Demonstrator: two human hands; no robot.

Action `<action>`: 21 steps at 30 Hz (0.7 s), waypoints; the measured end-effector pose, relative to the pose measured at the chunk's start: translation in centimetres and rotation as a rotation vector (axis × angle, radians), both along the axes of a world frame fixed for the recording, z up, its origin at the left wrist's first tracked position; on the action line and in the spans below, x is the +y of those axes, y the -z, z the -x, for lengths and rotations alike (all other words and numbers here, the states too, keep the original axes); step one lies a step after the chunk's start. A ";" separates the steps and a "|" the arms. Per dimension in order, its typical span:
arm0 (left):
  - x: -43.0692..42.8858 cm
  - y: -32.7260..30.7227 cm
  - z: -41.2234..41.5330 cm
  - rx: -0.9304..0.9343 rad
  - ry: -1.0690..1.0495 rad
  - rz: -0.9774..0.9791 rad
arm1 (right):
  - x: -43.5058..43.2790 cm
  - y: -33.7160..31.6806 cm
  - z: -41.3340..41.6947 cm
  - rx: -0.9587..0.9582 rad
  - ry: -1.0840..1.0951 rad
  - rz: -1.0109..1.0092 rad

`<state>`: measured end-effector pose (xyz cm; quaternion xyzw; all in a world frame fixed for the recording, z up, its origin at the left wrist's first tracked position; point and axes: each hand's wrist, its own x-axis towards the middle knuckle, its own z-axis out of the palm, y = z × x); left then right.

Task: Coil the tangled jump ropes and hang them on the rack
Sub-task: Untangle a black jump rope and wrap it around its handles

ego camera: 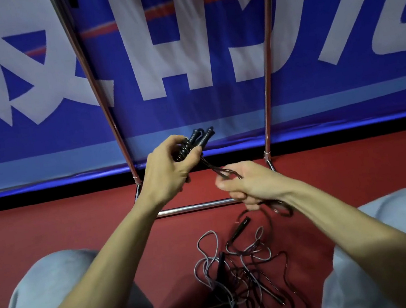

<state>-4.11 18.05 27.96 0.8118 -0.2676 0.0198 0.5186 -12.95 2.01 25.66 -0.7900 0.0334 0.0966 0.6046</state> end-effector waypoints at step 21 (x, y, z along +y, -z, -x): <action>-1.9 1.8 2.8 -0.445 0.276 -0.864 | -2.4 -2.9 1.8 -0.947 0.123 1.061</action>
